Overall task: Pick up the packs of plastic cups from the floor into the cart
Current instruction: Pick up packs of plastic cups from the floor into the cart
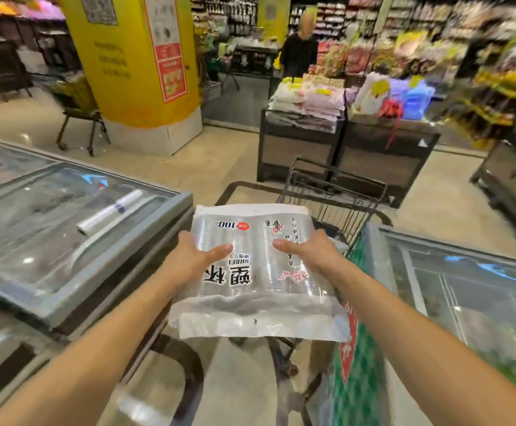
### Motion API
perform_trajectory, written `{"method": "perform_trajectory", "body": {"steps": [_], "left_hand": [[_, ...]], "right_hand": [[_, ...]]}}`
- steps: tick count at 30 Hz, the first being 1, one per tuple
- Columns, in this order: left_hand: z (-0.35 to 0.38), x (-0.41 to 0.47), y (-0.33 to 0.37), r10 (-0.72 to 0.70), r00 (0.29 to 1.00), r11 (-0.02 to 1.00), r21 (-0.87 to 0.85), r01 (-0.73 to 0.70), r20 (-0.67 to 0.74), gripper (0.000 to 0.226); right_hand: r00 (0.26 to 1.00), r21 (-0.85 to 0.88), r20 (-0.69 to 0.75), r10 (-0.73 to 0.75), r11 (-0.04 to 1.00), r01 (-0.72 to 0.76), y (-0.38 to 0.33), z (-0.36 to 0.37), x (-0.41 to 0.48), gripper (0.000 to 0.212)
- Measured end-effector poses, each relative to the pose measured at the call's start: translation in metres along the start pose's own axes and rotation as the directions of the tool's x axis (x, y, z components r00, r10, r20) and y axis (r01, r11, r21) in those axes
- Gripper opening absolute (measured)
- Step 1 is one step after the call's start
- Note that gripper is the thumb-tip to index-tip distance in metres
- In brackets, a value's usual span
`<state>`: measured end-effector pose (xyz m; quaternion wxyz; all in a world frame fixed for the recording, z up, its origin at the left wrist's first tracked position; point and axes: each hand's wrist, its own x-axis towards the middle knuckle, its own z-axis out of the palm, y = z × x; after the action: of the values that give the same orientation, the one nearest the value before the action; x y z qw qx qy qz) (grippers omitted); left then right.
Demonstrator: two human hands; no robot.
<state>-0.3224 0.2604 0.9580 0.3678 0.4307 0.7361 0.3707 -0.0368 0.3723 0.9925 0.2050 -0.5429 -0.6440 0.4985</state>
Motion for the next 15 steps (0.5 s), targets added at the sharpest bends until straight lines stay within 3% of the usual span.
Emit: {"method": "perform_trajectory", "body": {"steps": [2, 3, 5, 7, 10, 14, 15], "left_hand": [[0.016, 0.044, 0.015, 0.023, 0.999, 0.999, 0.025, -0.024, 0.043, 0.106], [0.024, 0.065, 0.022, 0.023, 0.998, 0.999, 0.028, -0.025, 0.058, 0.11], [0.04, 0.107, 0.037, 0.037, 0.994, 0.999, 0.031, -0.04, 0.1, 0.11], [0.055, 0.15, 0.048, 0.044, 0.986, 0.998, 0.046, -0.052, 0.159, 0.099], [0.074, 0.212, 0.061, 0.06, 0.967, 0.996, 0.049, -0.074, 0.248, 0.094], [0.097, 0.28, 0.086, 0.071, 0.935, 0.992, 0.071, -0.102, 0.347, 0.09], [0.104, 0.3, 0.089, 0.07, 0.926, 0.992, 0.073, -0.104, 0.372, 0.091]], "right_hand": [[0.998, 0.03, -0.057, 0.04, 0.999, -0.038, 0.015, -0.019, 0.03, 0.055], [0.994, 0.052, -0.085, 0.067, 0.997, -0.062, 0.021, -0.026, 0.044, 0.07], [0.984, 0.047, -0.148, 0.103, 0.994, -0.097, 0.032, -0.038, 0.075, 0.129], [0.979, 0.06, -0.17, 0.115, 0.992, -0.106, 0.071, -0.052, 0.129, 0.149], [0.946, 0.107, -0.26, 0.191, 0.98, -0.168, 0.084, -0.067, 0.171, 0.143], [0.912, 0.196, -0.334, 0.24, 0.964, -0.182, 0.049, -0.076, 0.183, 0.11], [0.899, 0.214, -0.349, 0.264, 0.957, -0.198, 0.046, -0.08, 0.19, 0.11]]}}
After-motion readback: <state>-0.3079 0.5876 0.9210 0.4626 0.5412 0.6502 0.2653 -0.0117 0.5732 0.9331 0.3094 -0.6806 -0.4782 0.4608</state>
